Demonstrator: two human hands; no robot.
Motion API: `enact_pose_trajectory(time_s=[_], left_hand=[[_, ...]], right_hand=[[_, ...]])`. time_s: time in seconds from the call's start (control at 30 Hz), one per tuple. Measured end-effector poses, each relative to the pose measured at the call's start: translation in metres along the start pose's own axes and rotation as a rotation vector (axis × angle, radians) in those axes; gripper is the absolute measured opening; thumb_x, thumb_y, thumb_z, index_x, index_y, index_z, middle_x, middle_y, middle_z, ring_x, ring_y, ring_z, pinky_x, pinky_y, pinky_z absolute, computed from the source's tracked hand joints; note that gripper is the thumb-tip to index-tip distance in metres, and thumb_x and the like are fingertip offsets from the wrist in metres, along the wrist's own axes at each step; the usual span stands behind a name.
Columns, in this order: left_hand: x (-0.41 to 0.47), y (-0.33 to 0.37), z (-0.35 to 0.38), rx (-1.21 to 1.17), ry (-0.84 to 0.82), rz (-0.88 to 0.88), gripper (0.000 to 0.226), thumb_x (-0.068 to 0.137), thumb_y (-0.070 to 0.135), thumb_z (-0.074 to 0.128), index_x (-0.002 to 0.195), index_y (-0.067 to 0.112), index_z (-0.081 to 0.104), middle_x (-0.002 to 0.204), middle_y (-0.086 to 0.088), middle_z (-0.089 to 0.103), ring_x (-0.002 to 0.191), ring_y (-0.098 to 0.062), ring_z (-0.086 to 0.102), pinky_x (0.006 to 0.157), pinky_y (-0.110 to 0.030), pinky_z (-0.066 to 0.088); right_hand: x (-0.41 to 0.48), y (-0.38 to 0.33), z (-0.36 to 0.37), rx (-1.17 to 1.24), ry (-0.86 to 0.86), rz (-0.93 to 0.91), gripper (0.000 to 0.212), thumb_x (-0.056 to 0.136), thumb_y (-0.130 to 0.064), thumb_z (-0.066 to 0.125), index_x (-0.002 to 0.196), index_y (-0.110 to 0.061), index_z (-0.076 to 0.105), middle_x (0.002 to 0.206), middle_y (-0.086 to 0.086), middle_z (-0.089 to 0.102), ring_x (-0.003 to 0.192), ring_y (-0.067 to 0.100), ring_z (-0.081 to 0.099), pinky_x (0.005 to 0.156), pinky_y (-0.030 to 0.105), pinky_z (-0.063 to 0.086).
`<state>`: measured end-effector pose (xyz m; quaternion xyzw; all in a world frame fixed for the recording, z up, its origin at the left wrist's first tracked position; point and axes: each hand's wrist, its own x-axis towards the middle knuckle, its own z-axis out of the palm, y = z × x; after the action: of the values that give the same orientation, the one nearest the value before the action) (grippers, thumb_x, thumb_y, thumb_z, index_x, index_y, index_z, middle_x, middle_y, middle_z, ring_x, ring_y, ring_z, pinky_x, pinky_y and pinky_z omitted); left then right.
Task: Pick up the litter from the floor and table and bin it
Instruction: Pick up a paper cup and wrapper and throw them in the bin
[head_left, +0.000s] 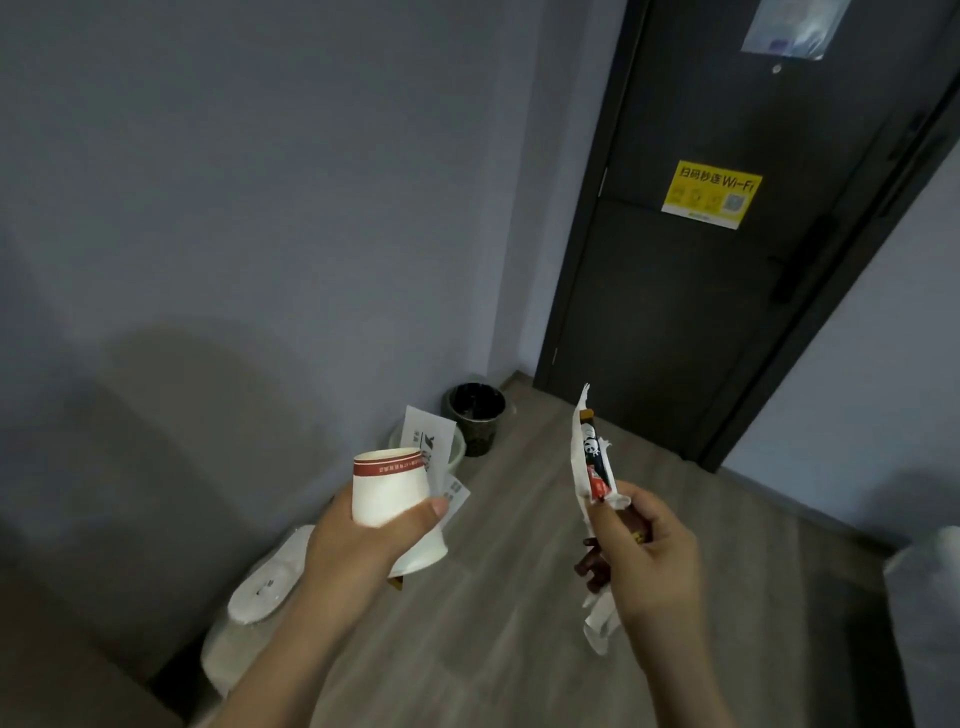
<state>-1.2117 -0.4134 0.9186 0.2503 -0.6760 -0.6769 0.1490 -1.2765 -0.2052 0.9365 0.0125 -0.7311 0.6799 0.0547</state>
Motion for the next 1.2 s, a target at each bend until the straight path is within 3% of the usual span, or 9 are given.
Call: enact_pose_trajectory(time_s=[0.13,0.23,0.33,0.57,0.77,0.9,1.2], left_hand=[[0.072,-0.001,0.027,0.007,0.002,0.003,0.058,0.043,0.058,0.079,0.093,0.030,0.068,0.088,0.003,0.075,0.078,-0.018,0.072,0.068,-0.049,0.060],[0.125,0.001,0.054,-0.006,0.062,-0.001,0.065,0.039,0.059,0.080,0.096,0.030,0.068,0.089,0.002,0.075,0.081,-0.020,0.072,0.070,-0.048,0.060],[0.174,0.010,0.083,-0.013,0.109,-0.013,0.070,0.038,0.057,0.082,0.098,0.025,0.068,0.087,-0.002,0.075,0.078,-0.023,0.073,0.066,-0.053,0.059],[0.268,0.019,0.129,0.036,0.164,-0.032,0.070,0.038,0.059,0.081,0.098,0.026,0.067,0.087,-0.002,0.075,0.074,-0.019,0.073,0.053,-0.038,0.059],[0.358,0.014,0.148,0.058,0.213,-0.050,0.050,0.051,0.045,0.091,0.090,0.025,0.067,0.076,0.003,0.074,0.057,-0.013,0.069,0.039,-0.024,0.046],[0.432,-0.001,0.150,0.074,0.246,-0.089,0.045,0.053,0.045,0.089,0.087,0.026,0.067,0.074,0.013,0.072,0.059,-0.008,0.069,0.040,-0.023,0.048],[0.609,-0.027,0.135,0.097,0.251,-0.252,0.052,0.053,0.049,0.088,0.093,0.022,0.067,0.080,-0.002,0.073,0.069,-0.017,0.070,0.049,-0.026,0.050]], right_hand=[[0.072,0.020,0.022,-0.007,-0.024,-0.006,0.022,0.089,-0.010,0.064,0.082,-0.029,0.073,0.060,0.016,0.061,0.052,0.029,0.059,0.048,0.039,0.050],[0.135,0.030,0.039,0.017,-0.069,0.020,0.021,0.091,-0.010,0.061,0.086,-0.028,0.071,0.055,0.004,0.062,0.045,0.019,0.060,0.041,0.028,0.047],[0.201,0.032,0.049,0.017,-0.131,0.020,0.022,0.092,-0.012,0.061,0.085,-0.030,0.071,0.054,0.003,0.061,0.045,0.018,0.059,0.042,0.026,0.047],[0.321,0.045,0.070,-0.006,-0.267,0.085,0.017,0.089,-0.013,0.064,0.095,-0.027,0.071,0.058,0.004,0.065,0.046,0.016,0.060,0.042,0.023,0.047],[0.407,0.070,0.109,-0.060,-0.353,0.155,0.015,0.090,-0.011,0.063,0.096,-0.023,0.070,0.060,0.007,0.066,0.045,0.017,0.060,0.040,0.022,0.045],[0.466,0.088,0.150,-0.126,-0.382,0.150,0.014,0.092,-0.016,0.061,0.092,-0.029,0.067,0.061,0.006,0.066,0.046,0.018,0.061,0.041,0.022,0.046],[0.587,0.134,0.268,-0.205,-0.550,0.275,0.019,0.094,-0.010,0.058,0.082,-0.018,0.070,0.059,0.019,0.061,0.042,0.021,0.056,0.038,0.025,0.045]])
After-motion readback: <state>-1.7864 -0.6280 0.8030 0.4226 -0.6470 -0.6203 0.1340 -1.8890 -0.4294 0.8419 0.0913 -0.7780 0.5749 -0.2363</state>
